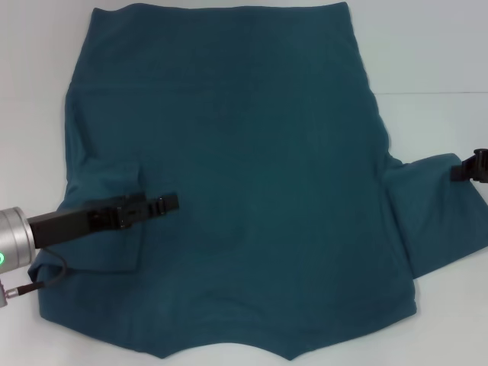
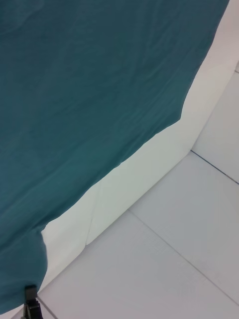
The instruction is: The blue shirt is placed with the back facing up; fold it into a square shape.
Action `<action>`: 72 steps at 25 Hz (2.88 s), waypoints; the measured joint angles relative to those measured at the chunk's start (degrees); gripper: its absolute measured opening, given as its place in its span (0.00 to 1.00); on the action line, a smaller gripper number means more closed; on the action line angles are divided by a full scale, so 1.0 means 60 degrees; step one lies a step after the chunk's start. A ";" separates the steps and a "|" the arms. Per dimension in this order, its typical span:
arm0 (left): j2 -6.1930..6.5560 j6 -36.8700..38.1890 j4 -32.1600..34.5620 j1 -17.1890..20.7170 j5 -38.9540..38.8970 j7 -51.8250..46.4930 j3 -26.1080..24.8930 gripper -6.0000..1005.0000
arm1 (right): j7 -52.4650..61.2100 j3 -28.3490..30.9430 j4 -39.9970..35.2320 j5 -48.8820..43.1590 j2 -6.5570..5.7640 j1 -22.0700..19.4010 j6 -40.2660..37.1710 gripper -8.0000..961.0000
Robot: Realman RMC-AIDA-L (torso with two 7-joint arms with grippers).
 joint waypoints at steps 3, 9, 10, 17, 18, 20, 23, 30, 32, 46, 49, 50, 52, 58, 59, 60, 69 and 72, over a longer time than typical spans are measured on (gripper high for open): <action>0.0000 0.0016 0.0000 0.0007 0.0001 0.0000 -0.0055 0.94 | 0.0230 -0.0012 -0.0098 -0.0195 -0.0044 0.0046 -0.0011 0.03; 0.0000 0.0022 0.0000 0.0017 0.0001 -0.0035 -0.0064 0.94 | 0.0502 -0.0059 -0.0362 -0.0319 -0.0067 0.0109 -0.0039 0.03; 0.0000 0.0022 0.0000 0.0017 0.0001 -0.0039 -0.0064 0.94 | 0.0530 -0.0058 -0.0382 -0.0318 -0.0067 0.0139 -0.0038 0.03; 0.0000 0.0021 0.0000 0.0017 0.0001 -0.0127 -0.0064 0.94 | 0.0631 -0.0200 -0.0438 -0.0315 -0.0034 0.0449 -0.0053 0.03; 0.0000 0.0021 0.0000 0.0017 0.0001 -0.0129 -0.0064 0.94 | 0.0657 -0.0211 -0.0444 -0.0314 -0.0034 0.0499 -0.0066 0.03; -0.0001 0.0020 0.0000 0.0017 0.0001 -0.0131 -0.0063 0.94 | 0.0739 -0.0214 -0.0447 -0.0312 -0.0032 0.0697 -0.0290 0.03; -0.0009 0.0017 0.0001 0.0017 0.0001 -0.0132 -0.0063 0.94 | 0.0748 -0.0218 -0.0441 -0.0312 -0.0003 0.0834 -0.0624 0.03; -0.0015 -0.0048 -0.0021 -0.0030 -0.0045 -0.0132 -0.0063 0.94 | 0.1212 -0.1223 -0.0344 -0.0313 0.0420 0.1449 -0.1353 0.03; -0.0015 -0.0059 -0.0067 -0.0046 -0.0114 -0.0132 -0.0063 0.94 | 0.1260 -0.1421 -0.0336 -0.0313 0.0608 0.1599 -0.1179 0.03; -0.0015 -0.0250 -0.0192 0.0005 -0.0457 -0.0131 -0.0063 0.94 | 0.2098 -0.1618 0.0187 -0.0244 0.0996 0.2107 0.0400 0.04; -0.0015 -0.0316 -0.0217 0.0004 -0.0458 -0.0131 -0.0063 0.94 | 0.2156 -0.1618 0.0336 -0.0223 0.1018 0.2156 0.0495 0.04; -0.0015 -0.0327 -0.0218 0.0003 -0.0458 -0.0132 -0.0063 0.94 | 0.2157 -0.1618 0.0377 -0.0223 0.1025 0.2173 0.0498 0.04; -0.0015 -0.0332 -0.0219 0.0002 -0.0458 -0.0132 -0.0063 0.94 | 0.2159 -0.1618 0.0412 -0.0220 0.1033 0.2198 0.0491 0.04; -0.0015 -0.0337 -0.0220 0.0002 -0.0458 -0.0132 -0.0063 0.94 | 0.2154 -0.1575 0.0416 -0.0192 0.1049 0.2252 0.0450 0.04; -0.0015 -0.0341 -0.0220 0.0002 -0.0458 -0.0132 -0.0063 0.94 | 0.2151 -0.1575 0.0417 -0.0171 0.1052 0.2255 0.0450 0.04; -0.0015 -0.0346 -0.0220 0.0002 -0.0458 -0.0132 -0.0063 0.94 | 0.2148 -0.1581 0.0416 -0.0125 0.1057 0.2257 0.0450 0.04; -0.0015 -0.0362 -0.0222 0.0016 -0.0453 -0.0131 -0.0164 0.94 | 0.1137 -0.1525 0.0655 0.1799 0.1000 0.2133 -0.0228 0.31; -0.0011 -0.0362 -0.0230 0.0017 -0.0449 -0.0220 -0.0328 0.94 | 0.1129 -0.1569 0.0507 0.1912 0.0822 0.1948 -0.0372 0.43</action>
